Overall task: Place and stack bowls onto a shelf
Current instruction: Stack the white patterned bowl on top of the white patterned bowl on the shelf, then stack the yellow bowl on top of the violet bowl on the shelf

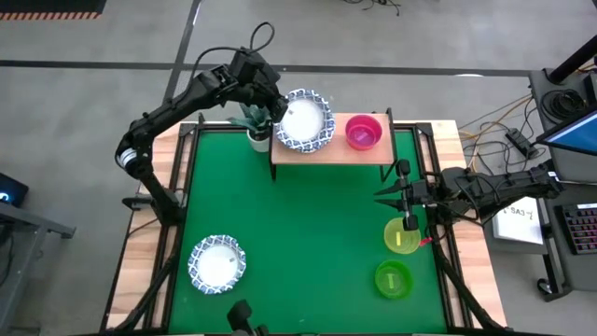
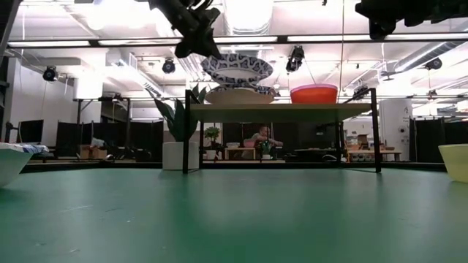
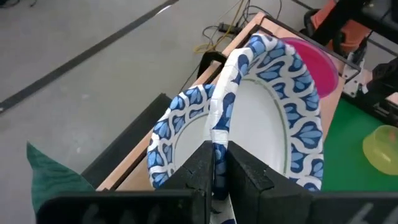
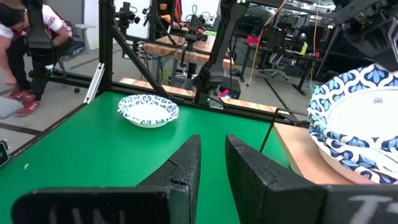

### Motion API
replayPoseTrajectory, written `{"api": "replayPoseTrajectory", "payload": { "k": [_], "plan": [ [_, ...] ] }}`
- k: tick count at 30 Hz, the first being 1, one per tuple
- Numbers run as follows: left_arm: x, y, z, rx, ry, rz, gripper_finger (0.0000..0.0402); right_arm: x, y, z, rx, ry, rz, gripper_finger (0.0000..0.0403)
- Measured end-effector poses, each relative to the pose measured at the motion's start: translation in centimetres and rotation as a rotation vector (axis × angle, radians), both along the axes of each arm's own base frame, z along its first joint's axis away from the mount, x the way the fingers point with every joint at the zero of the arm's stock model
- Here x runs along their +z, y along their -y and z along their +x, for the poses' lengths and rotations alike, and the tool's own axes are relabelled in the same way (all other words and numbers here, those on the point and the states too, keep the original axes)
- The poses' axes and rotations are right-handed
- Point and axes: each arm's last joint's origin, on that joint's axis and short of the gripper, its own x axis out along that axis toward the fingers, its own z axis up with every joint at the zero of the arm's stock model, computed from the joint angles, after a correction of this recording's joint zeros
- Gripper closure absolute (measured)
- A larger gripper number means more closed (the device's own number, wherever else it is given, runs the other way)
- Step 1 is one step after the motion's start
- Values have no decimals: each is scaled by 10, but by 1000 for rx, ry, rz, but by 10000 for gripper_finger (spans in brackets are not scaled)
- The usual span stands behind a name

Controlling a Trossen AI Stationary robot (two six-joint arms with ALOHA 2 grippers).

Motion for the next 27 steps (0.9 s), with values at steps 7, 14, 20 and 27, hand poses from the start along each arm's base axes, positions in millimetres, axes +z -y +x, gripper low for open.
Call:
{"api": "replayPoseTrajectory", "payload": {
  "k": [7,14,20,27],
  "plan": [
    [-3,-2,3,-15,-8,18,348,0,0,0,0,0,0,339],
    [0,-3,4,-20,13,43,300,0,0,0,0,0,0,339],
    [-1,13,1,-59,-52,0,281,0,0,0,0,-2,1,339],
    [-13,83,22,-270,-149,-56,281,-4,0,1,-2,-40,40,339]
  ]
}}
